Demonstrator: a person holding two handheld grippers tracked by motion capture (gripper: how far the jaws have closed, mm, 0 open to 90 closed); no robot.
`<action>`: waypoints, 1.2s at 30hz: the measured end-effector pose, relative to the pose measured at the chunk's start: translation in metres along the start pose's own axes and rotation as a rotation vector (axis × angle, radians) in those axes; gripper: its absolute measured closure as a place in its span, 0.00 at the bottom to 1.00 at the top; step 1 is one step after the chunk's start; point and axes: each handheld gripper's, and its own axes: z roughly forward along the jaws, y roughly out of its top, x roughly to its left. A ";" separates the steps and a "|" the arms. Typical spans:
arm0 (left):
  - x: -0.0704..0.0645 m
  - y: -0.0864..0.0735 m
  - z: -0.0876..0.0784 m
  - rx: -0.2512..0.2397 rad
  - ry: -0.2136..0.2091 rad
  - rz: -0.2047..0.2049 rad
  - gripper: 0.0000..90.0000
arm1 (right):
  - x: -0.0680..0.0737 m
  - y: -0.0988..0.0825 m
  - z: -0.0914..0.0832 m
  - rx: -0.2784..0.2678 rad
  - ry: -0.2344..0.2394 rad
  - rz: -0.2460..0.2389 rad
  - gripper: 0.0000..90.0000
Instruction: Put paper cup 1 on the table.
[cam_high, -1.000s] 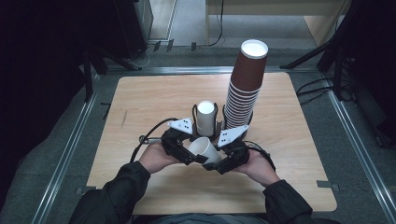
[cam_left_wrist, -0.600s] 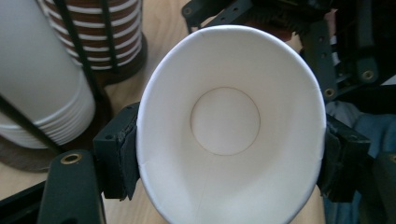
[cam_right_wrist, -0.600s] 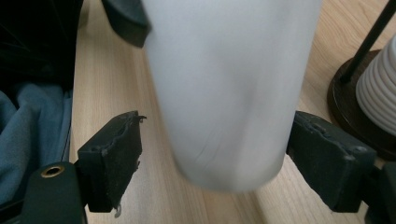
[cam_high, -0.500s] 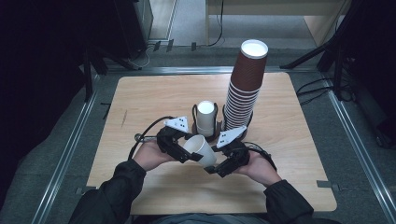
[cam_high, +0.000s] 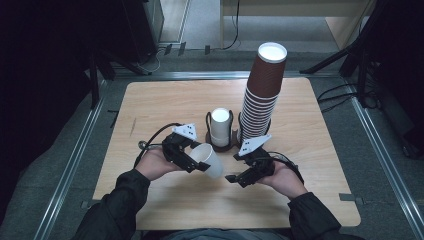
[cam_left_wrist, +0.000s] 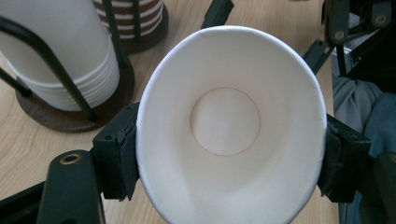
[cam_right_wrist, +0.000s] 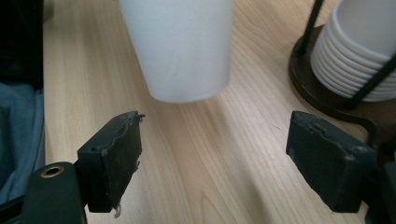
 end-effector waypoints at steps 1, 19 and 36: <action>0.001 -0.001 0.000 0.011 0.006 0.004 0.26 | -0.001 -0.001 -0.002 0.001 -0.014 0.010 0.21; 0.023 -0.014 -0.020 0.027 0.046 -0.058 0.25 | -0.007 -0.011 -0.012 0.005 -0.048 0.029 0.21; 0.049 -0.037 -0.036 0.081 0.153 -0.124 0.25 | -0.012 -0.015 -0.017 0.004 -0.073 0.041 0.21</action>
